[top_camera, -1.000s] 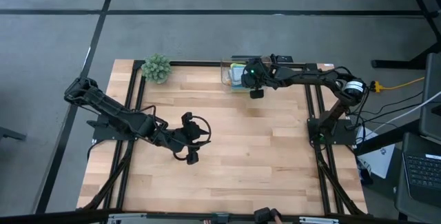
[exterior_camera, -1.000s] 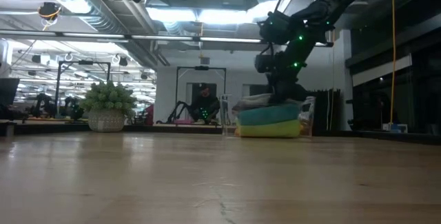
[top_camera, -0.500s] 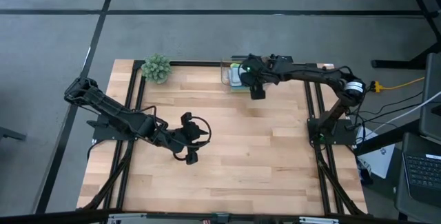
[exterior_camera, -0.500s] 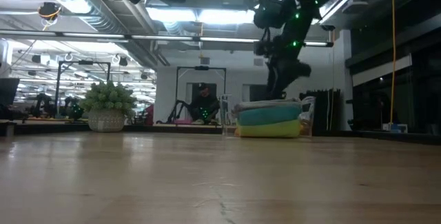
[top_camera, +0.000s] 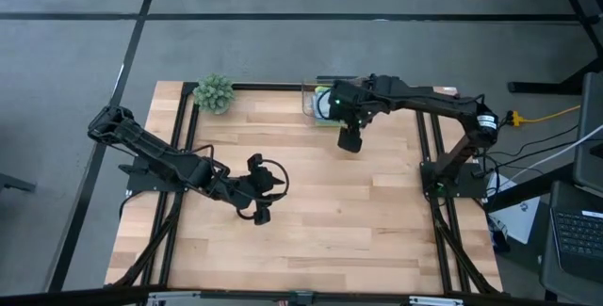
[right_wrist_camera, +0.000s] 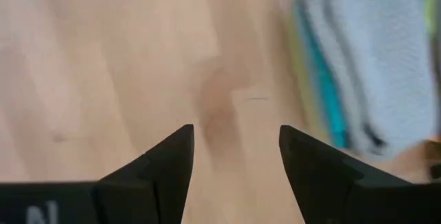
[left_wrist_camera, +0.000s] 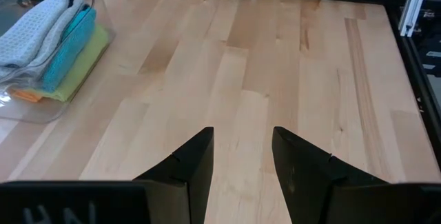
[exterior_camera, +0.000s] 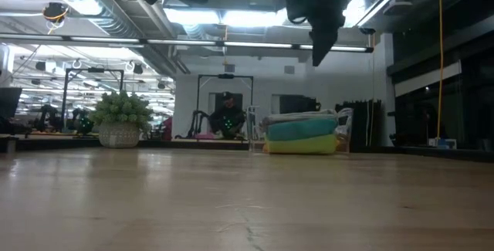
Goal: Fold microfiber towels
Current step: Return to Home Position
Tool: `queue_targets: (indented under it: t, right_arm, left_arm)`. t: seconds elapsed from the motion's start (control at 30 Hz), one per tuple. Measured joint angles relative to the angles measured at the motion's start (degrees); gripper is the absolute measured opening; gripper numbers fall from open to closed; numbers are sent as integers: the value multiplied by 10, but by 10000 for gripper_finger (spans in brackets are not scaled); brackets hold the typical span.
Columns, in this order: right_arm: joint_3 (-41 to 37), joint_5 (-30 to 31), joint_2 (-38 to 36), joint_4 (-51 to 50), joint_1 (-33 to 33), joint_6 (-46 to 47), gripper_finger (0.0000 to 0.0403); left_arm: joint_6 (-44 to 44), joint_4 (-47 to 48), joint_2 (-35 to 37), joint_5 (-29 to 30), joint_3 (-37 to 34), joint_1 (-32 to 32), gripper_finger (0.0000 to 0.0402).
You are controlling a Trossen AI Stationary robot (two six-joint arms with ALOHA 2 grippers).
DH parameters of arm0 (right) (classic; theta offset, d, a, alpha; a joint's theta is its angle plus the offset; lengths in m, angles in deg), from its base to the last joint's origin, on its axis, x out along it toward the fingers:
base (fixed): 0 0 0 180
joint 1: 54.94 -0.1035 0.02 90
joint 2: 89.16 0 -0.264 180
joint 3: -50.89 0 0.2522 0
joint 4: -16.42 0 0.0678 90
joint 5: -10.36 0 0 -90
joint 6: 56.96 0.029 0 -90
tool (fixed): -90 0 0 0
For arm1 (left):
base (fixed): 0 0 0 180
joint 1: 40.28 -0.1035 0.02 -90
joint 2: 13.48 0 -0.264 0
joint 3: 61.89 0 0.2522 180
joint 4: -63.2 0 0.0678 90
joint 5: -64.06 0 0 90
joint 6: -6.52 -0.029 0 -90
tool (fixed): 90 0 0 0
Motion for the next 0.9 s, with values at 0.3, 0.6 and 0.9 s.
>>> queue_targets:
  t: [0.3, 0.6, 0.9]
  right_arm:
    - [-31, -20, -16, -23, -63, 82, 216]
    - [-282, -24, -265, 229, -125, 113, 216]
    - [-556, -24, -478, 547, -132, 162, 216]
  left_arm:
    - [-49, 5, 0, 27, 0, -2, 142]
    - [-89, 58, 97, 14, -2, -20, 142]
    - [-99, -45, 255, 14, -162, -75, 142]
